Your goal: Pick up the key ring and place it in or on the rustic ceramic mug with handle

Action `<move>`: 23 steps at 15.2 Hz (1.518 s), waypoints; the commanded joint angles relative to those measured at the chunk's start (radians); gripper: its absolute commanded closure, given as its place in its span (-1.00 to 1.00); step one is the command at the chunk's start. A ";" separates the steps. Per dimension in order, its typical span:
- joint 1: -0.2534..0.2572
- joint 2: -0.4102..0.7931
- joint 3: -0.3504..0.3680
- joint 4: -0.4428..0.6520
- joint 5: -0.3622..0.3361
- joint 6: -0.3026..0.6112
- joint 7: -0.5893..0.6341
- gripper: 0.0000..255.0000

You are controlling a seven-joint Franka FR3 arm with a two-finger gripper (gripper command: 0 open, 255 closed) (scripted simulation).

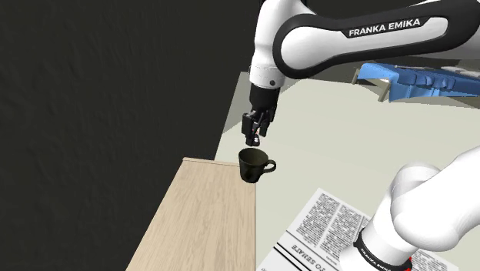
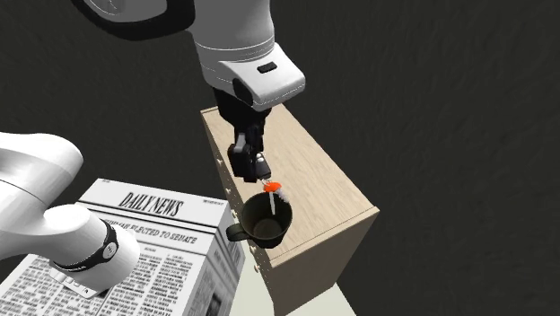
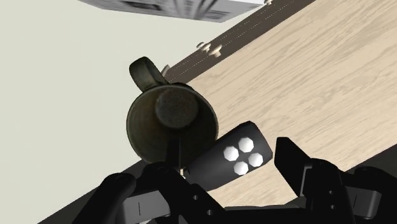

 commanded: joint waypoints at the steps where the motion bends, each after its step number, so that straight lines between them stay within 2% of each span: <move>1: -0.002 -0.032 -0.013 -0.031 0.002 -0.001 -0.018 1.00; 16: 0.002 0.013 0.005 -0.198 0.010 0.210 -0.018 1.00; 23: 0.002 0.013 0.005 -0.198 0.010 0.210 -0.018 1.00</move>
